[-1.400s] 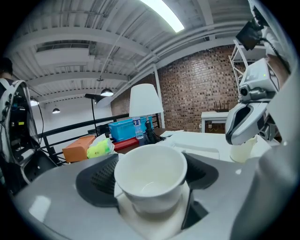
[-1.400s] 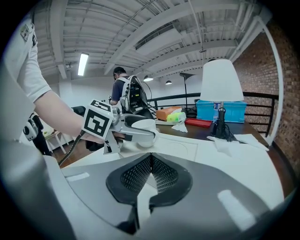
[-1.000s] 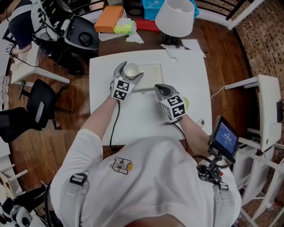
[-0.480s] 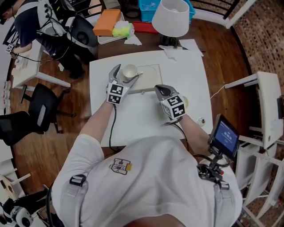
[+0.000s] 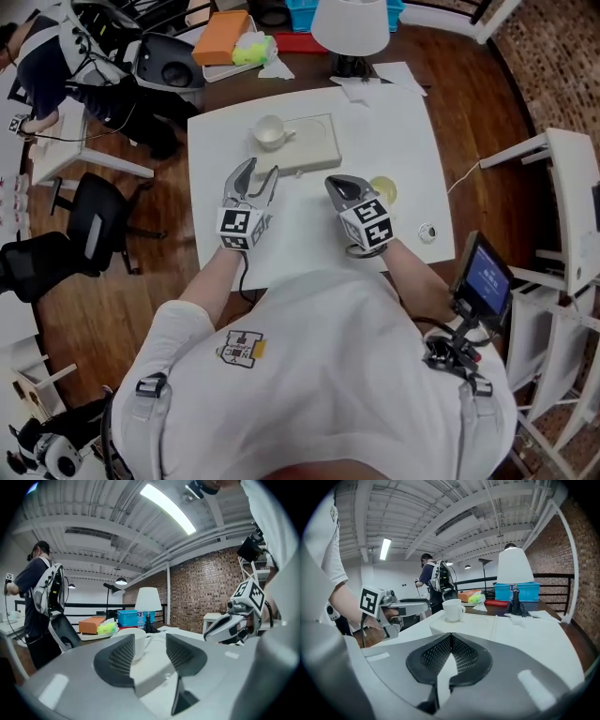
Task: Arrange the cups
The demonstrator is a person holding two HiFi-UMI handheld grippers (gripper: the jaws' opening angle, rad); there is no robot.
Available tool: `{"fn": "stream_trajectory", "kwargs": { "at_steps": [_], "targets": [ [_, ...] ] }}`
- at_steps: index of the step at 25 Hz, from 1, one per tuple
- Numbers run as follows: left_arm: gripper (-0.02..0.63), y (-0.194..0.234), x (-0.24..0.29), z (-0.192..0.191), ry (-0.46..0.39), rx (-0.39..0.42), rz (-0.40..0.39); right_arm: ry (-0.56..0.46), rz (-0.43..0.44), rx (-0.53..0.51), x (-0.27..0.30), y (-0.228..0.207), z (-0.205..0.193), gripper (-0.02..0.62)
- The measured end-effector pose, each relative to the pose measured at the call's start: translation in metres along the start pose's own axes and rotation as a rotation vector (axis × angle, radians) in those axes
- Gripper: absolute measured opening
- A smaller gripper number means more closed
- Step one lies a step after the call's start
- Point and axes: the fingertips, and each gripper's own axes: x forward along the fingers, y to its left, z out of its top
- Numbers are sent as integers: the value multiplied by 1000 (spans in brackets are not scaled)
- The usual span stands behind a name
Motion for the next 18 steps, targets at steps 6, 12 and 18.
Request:
{"fn": "stream_trajectory", "kwargs": {
  "at_steps": [6,12,18],
  "targets": [
    [6,-73,-42,-44,106,35,-51,57,8,-40,-41,23,-49,0],
    [6,-132,-71,-100,247,130,-119,132,23,-85,-71,37,-102,0],
    [6,-167,-98,-143,368,143,-175,184,41,-79,-89,49,-140,0]
  ]
}}
